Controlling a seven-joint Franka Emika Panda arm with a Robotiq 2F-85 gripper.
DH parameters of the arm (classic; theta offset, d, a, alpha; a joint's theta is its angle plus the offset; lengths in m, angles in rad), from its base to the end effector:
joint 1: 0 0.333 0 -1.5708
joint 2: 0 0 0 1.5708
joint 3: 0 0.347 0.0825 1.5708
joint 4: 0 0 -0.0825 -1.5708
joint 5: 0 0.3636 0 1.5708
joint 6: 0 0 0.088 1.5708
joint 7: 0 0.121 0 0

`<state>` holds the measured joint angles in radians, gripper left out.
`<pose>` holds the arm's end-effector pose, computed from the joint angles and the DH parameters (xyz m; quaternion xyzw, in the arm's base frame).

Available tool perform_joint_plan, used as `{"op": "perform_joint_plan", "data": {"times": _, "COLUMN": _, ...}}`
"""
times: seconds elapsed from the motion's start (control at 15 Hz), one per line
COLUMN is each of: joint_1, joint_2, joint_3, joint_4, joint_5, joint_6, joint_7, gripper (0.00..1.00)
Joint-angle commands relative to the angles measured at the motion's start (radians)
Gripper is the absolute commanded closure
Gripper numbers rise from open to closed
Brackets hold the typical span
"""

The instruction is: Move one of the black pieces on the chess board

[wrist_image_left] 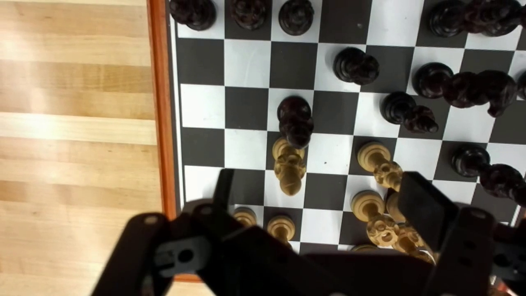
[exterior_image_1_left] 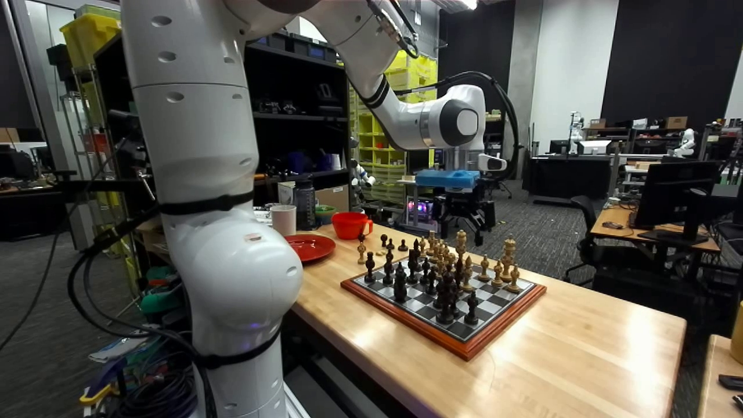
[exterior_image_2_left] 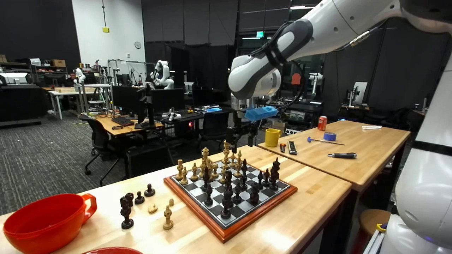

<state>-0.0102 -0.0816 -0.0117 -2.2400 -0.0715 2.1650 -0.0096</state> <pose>0.4910 -0.0145 0.4323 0.9995 0.0138 0.0028 0.0292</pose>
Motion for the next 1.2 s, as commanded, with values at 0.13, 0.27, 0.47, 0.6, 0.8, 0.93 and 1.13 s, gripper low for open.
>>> {"op": "perform_joint_plan", "data": {"times": 0.13, "joint_1": 0.011, "joint_2": -0.041, "joint_3": 0.022, "joint_4": -0.029, "joint_5": -0.032, "joint_6": -0.002, "joint_7": 0.022, "gripper": 0.00}}
{"op": "perform_joint_plan", "data": {"times": 0.27, "joint_1": 0.016, "joint_2": -0.052, "joint_3": 0.031, "joint_4": -0.037, "joint_5": -0.039, "joint_6": -0.003, "joint_7": 0.024, "gripper": 0.00}}
{"op": "perform_joint_plan", "data": {"times": 0.47, "joint_1": 0.023, "joint_2": -0.062, "joint_3": 0.042, "joint_4": -0.046, "joint_5": -0.049, "joint_6": -0.005, "joint_7": 0.026, "gripper": 0.00}}
{"op": "perform_joint_plan", "data": {"times": 0.6, "joint_1": 0.027, "joint_2": -0.068, "joint_3": 0.046, "joint_4": -0.051, "joint_5": -0.052, "joint_6": -0.008, "joint_7": 0.027, "gripper": 0.00}}
{"op": "perform_joint_plan", "data": {"times": 0.8, "joint_1": 0.033, "joint_2": -0.067, "joint_3": 0.053, "joint_4": -0.053, "joint_5": -0.053, "joint_6": -0.011, "joint_7": 0.023, "gripper": 0.00}}
{"op": "perform_joint_plan", "data": {"times": 0.93, "joint_1": 0.034, "joint_2": -0.057, "joint_3": 0.055, "joint_4": -0.048, "joint_5": -0.053, "joint_6": -0.008, "joint_7": 0.019, "gripper": 0.00}}
{"op": "perform_joint_plan", "data": {"times": 1.13, "joint_1": 0.036, "joint_2": -0.047, "joint_3": 0.057, "joint_4": -0.041, "joint_5": -0.050, "joint_6": -0.006, "joint_7": 0.017, "gripper": 0.00}}
